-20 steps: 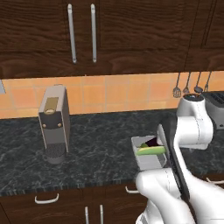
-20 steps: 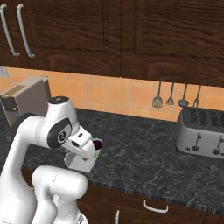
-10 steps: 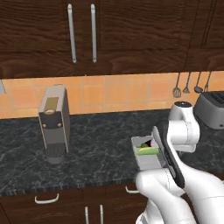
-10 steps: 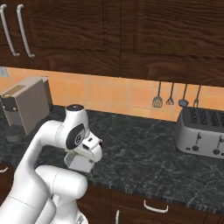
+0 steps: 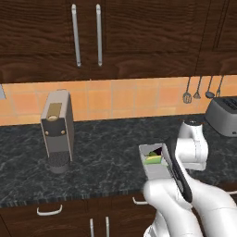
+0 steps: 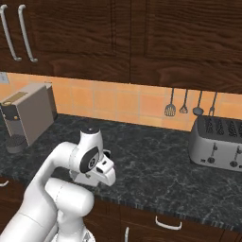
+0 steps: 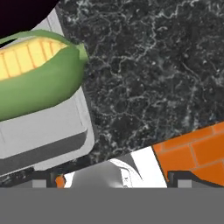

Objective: Take the meat container that has the chicken drumstick and place it on the second highest rack of the freezer. Then take the vegetable container that has the eggplant and corn and place it on the highest rack of the freezer.

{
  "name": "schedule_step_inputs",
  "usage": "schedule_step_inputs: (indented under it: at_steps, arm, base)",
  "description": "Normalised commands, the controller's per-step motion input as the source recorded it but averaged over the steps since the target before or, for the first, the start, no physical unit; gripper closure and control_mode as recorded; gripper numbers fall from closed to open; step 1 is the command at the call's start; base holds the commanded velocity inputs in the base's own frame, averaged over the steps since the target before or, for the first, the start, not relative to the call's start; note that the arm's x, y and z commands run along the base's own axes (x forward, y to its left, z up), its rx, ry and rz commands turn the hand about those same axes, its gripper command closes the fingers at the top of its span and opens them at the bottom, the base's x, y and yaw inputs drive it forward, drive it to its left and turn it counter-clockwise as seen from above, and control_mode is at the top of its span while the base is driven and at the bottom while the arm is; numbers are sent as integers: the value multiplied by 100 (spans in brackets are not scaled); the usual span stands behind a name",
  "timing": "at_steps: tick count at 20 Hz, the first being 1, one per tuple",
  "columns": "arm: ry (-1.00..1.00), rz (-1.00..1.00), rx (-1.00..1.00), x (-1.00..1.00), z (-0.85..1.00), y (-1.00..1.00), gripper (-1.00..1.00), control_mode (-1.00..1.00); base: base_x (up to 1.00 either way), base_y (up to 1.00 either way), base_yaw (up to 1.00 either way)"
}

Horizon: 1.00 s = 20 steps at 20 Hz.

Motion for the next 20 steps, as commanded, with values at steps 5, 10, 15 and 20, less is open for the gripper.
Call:
schedule_step_inputs:
  at_steps: [5, 10, 15, 20]
  arm:
    - [5, 1, 0, 51, -21, -1, -100, -100]
    - [7, 2, 0, 42, -28, 16, -100, -100]
    - [12, 6, 0, 26, -51, 14, -100, -100]
    - [8, 9, -1, -13, -69, 23, -100, -100]
  base:
    - [0, 0, 0]
    - [0, 0, 0]
    - [0, 0, 0]
    - [0, 0, 0]
